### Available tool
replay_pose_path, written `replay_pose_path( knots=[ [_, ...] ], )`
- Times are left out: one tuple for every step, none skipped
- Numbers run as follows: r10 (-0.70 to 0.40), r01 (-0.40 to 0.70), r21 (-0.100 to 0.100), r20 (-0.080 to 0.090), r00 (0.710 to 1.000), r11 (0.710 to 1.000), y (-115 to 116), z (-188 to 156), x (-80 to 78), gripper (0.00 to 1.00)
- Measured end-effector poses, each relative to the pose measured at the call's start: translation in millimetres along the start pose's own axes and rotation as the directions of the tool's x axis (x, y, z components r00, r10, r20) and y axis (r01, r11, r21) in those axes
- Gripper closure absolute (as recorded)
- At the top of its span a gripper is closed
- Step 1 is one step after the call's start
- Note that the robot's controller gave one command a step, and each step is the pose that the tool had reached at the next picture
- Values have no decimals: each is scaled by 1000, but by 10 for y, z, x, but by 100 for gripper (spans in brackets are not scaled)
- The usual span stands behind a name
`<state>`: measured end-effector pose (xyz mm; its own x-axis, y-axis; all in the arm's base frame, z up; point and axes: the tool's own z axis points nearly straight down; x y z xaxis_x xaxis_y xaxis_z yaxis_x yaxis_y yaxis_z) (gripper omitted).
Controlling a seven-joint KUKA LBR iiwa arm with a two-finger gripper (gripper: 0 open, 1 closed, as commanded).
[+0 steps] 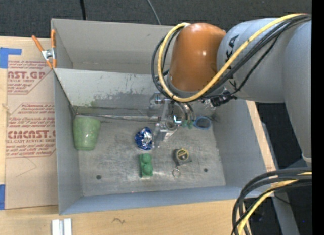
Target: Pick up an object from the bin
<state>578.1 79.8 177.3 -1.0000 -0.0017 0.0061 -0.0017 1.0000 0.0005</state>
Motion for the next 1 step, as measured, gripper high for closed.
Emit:
replay_pose_path(
  knots=[
    [-171, 171, 1, 12, 985, 985, -85, 1040, -76, 0]
  ],
)
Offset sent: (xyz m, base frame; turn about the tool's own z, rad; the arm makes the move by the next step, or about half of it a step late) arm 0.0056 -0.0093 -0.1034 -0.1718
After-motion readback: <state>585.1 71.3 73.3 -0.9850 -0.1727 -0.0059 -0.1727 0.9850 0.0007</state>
